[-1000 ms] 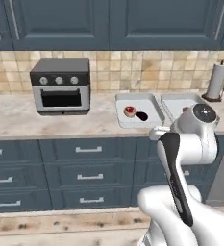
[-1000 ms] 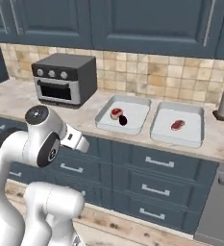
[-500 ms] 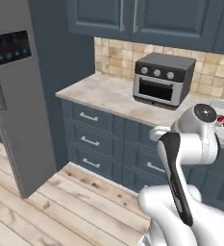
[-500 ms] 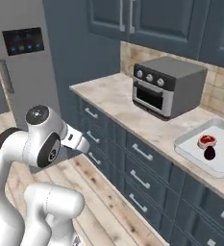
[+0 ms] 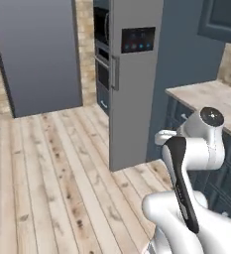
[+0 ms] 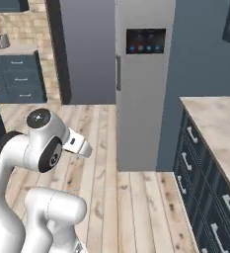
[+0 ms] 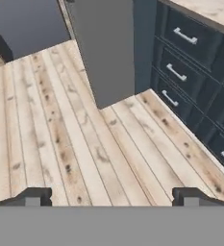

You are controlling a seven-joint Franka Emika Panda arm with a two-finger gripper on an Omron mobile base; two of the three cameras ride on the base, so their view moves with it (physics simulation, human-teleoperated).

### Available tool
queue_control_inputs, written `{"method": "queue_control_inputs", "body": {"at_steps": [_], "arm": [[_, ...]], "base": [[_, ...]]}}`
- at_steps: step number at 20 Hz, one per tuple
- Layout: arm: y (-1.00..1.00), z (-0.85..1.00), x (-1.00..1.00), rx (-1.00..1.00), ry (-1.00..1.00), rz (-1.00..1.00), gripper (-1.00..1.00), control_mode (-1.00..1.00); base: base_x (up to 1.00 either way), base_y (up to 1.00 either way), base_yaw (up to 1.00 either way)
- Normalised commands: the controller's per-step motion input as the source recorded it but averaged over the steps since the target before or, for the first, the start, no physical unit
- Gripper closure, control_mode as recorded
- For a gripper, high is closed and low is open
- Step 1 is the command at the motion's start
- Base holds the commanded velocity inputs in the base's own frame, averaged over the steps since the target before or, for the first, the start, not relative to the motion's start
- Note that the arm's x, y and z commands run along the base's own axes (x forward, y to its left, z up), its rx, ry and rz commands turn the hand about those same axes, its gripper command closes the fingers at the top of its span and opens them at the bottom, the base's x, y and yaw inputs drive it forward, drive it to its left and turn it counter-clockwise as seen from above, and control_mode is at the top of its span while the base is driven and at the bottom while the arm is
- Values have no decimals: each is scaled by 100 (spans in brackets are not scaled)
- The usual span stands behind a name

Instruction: Place one eggplant and one steak in each tupperware on the nearby counter, to pack two identical lunches.

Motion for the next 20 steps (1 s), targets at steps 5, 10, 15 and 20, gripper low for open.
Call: {"method": "queue_control_inputs", "body": {"at_steps": [5,10,15,20], "arm": [[0,0,0,0,0,0,-100,100],[0,0,0,0,0,0,-100,100],[0,0,0,0,0,0,-100,100],[0,0,0,0,0,0,-100,100]], "base": [[11,33,83],[100,-8,34],[100,-24,-7],[100,7,-25]]}}
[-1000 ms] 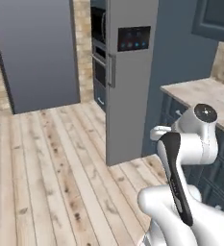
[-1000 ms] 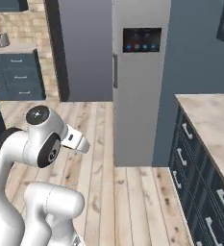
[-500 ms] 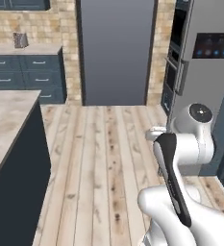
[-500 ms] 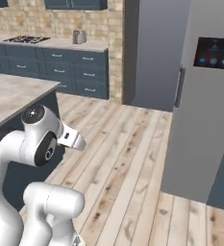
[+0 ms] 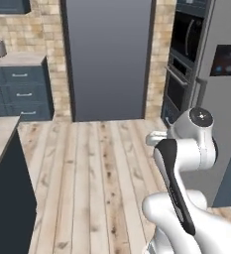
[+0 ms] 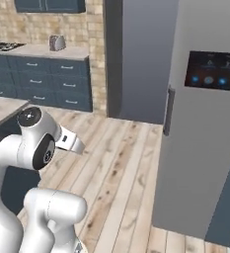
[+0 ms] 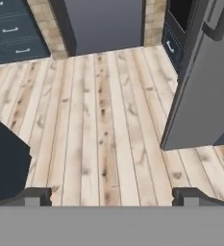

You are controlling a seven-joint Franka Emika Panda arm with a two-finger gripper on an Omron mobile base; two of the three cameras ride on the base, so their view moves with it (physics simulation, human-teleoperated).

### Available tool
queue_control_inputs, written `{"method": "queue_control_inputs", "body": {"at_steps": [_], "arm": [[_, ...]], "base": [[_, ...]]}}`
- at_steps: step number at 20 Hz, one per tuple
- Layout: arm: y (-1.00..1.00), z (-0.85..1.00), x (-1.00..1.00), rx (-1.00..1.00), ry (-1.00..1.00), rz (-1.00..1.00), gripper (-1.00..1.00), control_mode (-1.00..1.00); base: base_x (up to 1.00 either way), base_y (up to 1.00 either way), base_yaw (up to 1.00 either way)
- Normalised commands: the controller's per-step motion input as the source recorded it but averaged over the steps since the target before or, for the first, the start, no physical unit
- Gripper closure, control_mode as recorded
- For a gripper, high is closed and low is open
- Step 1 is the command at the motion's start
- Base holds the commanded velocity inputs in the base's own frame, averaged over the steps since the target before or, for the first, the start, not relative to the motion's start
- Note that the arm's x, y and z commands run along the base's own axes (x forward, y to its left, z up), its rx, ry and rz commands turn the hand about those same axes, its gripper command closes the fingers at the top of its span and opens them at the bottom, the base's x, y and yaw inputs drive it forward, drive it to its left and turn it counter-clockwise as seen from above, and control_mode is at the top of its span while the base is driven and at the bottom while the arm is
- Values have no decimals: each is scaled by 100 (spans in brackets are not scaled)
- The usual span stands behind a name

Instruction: Place one eggplant and one steak in each tupperware on the nearby counter, to pack two identical lunches.

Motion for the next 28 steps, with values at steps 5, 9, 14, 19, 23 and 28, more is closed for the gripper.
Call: {"method": "queue_control_inputs", "body": {"at_steps": [5,9,14,19,23,28], "arm": [[0,0,0,0,0,0,-100,100],[0,0,0,0,0,0,-100,100],[0,0,0,0,0,0,-100,100],[0,0,0,0,0,0,-100,100],[0,0,0,0,0,0,-100,100],[0,0,0,0,0,0,-100,100]], "base": [[100,69,-43],[100,99,-58],[100,77,-77],[100,81,-68],[100,90,-71],[100,82,-77]]}}
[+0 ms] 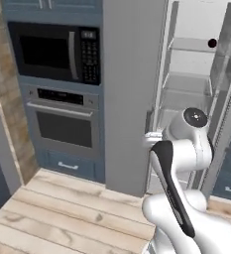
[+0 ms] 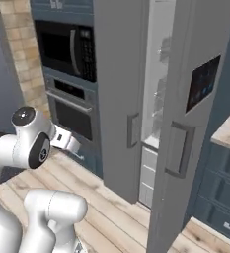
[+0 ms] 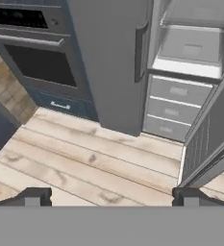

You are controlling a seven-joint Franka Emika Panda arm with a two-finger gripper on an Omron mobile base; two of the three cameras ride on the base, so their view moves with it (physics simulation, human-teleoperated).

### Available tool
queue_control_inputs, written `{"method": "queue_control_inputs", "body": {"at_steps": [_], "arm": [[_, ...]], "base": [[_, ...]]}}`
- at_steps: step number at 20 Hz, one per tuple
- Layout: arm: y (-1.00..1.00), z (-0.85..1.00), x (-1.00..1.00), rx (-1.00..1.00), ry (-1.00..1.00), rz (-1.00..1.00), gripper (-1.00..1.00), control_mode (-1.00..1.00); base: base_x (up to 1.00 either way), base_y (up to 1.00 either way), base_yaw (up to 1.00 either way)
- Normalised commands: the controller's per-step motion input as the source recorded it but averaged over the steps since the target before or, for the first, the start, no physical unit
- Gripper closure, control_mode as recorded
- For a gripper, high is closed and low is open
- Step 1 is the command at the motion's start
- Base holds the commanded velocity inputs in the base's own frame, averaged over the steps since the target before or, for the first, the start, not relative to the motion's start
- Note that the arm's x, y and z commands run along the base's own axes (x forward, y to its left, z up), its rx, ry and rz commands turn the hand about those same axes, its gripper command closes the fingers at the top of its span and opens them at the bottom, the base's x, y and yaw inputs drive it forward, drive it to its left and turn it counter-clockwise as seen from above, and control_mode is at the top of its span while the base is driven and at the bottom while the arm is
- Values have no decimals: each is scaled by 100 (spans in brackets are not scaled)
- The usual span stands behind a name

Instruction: Place one eggplant and one steak in each tupperware on the nearby counter, to pack two identical lunches.

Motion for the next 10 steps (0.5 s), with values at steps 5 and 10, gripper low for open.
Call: {"method": "queue_control_inputs", "body": {"at_steps": [5,10], "arm": [[0,0,0,0,0,0,-100,100],[0,0,0,0,0,0,-100,100]], "base": [[97,77,-77],[56,30,-70]]}}
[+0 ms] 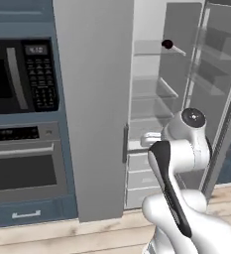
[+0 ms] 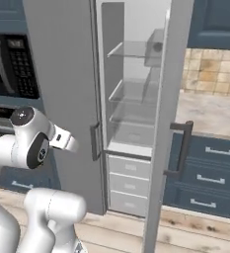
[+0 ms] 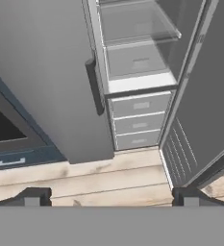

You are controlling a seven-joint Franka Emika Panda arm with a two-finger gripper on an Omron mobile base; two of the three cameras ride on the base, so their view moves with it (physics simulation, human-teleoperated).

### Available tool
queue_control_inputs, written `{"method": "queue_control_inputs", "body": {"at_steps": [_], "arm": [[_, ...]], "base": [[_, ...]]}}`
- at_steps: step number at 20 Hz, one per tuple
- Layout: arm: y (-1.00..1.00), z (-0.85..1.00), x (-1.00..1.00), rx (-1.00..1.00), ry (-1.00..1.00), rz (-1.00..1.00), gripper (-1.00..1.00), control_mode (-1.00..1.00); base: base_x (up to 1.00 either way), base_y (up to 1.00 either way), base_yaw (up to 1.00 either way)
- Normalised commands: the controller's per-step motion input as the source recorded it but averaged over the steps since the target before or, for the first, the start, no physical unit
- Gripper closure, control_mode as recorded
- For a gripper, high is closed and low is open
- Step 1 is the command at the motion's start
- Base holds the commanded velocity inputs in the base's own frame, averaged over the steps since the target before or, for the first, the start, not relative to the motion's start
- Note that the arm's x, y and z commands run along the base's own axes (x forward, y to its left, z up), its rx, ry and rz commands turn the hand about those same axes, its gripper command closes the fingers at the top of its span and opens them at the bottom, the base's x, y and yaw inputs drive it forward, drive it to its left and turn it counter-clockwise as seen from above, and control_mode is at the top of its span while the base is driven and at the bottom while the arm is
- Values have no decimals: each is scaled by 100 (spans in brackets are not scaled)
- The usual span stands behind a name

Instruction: Place one eggplant and one steak in each tupperware on the nearby counter, to pack two identical lunches.

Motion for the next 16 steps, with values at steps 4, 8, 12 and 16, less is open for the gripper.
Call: {"method": "queue_control_inputs", "body": {"at_steps": [4,8,12,16], "arm": [[0,0,0,0,0,0,-100,100],[0,0,0,0,0,0,-100,100],[0,0,0,0,0,0,-100,100],[0,0,0,0,0,0,-100,100]], "base": [[11,-23,-46],[38,-6,-12],[86,-34,0],[100,-25,-4]]}}
